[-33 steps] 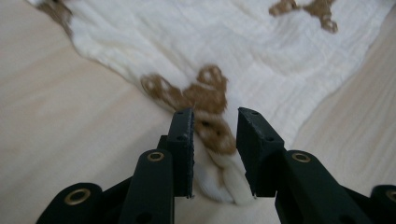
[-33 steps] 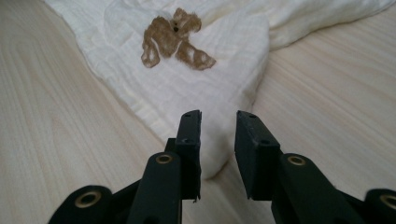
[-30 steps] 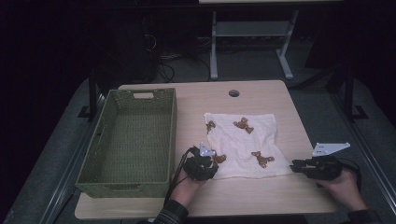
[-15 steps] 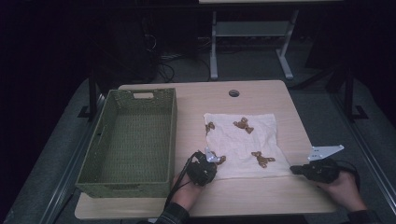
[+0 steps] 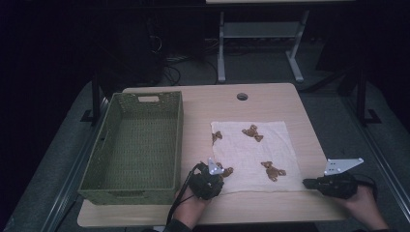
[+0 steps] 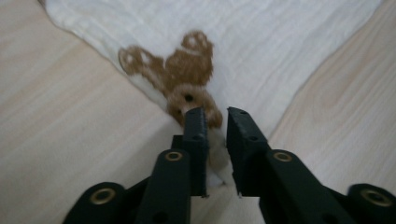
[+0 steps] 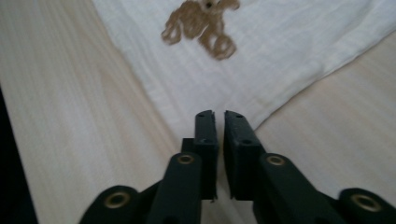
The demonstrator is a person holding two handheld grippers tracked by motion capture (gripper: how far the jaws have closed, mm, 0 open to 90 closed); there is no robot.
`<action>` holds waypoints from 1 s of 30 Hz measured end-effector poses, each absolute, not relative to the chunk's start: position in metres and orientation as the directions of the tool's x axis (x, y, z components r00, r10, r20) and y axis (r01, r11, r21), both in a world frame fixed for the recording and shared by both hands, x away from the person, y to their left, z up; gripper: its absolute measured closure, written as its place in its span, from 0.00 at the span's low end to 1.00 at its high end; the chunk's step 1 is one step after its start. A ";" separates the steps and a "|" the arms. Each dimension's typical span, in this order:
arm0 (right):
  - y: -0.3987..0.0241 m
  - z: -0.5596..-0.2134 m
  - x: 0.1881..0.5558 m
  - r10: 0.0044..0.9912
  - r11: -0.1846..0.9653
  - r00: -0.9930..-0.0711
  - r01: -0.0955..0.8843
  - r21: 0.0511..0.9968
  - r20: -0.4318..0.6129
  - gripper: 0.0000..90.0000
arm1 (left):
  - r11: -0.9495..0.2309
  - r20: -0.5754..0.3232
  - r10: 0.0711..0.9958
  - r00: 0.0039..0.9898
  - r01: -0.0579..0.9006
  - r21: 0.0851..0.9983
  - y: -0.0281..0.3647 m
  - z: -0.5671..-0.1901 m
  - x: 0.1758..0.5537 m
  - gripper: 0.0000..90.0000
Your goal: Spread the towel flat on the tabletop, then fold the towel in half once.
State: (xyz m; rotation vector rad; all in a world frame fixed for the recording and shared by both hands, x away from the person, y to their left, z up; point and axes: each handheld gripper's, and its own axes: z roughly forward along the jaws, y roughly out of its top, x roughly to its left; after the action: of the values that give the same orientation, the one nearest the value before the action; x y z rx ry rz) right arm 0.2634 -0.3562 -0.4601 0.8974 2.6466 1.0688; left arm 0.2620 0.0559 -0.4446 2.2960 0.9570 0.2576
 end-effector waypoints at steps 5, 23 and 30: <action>-0.356 -0.455 0.273 0.596 0.543 -0.799 0.475 0.693 0.080 0.88 | -0.529 -0.054 0.689 0.723 0.552 0.644 0.053 -0.441 0.272 0.77; -0.341 -0.440 0.324 0.615 0.507 -0.787 0.441 0.741 0.048 0.86 | -0.475 -0.062 0.706 0.705 0.537 0.697 0.045 -0.430 0.326 0.77; -0.339 -0.437 0.352 0.634 0.478 -0.771 0.455 0.751 0.063 0.83 | -0.469 -0.060 0.709 0.703 0.533 0.704 0.040 -0.430 0.352 0.75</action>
State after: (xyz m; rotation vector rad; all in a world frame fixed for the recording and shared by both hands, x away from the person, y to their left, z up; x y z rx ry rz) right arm 0.3519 -0.3394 -0.4375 0.9370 2.5018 1.1697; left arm 0.3519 0.0395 -0.4300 2.1838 0.9423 0.3122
